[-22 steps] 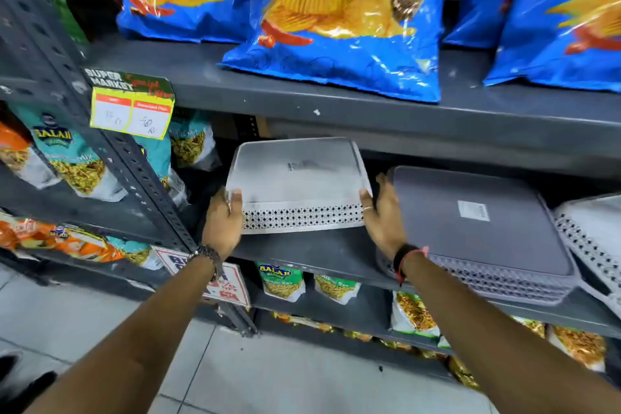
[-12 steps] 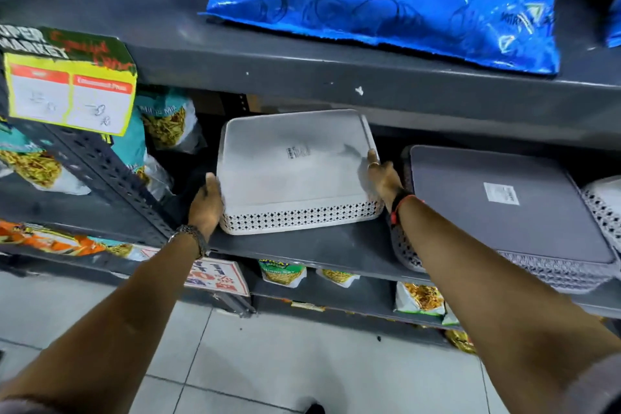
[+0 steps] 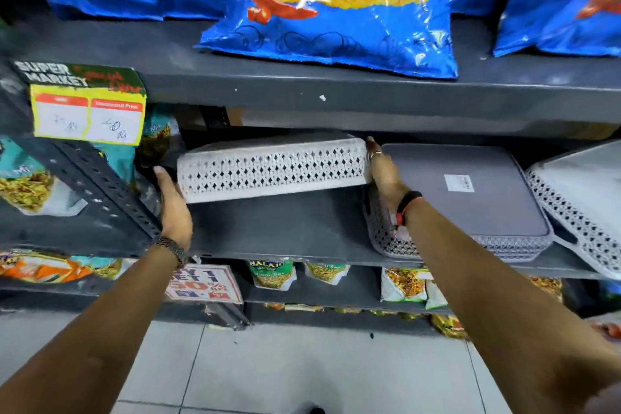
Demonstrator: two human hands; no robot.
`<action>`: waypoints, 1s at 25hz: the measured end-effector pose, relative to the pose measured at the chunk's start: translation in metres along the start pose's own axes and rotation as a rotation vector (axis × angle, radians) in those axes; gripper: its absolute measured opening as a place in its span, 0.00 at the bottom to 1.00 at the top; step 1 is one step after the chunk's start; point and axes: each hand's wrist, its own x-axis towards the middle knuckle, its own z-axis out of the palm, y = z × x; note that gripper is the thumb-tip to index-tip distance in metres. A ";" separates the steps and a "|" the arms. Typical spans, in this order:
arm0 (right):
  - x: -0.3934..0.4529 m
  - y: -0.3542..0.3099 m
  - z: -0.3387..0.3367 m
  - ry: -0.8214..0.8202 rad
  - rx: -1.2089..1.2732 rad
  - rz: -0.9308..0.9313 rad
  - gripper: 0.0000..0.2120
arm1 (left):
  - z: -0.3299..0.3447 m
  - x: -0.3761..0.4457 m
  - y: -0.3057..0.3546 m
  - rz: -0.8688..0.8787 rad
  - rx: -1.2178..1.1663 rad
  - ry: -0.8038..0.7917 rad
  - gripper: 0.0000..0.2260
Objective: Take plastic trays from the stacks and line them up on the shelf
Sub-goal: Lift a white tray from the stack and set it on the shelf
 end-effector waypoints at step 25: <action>0.009 0.041 0.006 -0.013 -0.376 -0.379 0.18 | 0.018 0.035 0.003 0.353 0.617 0.116 0.17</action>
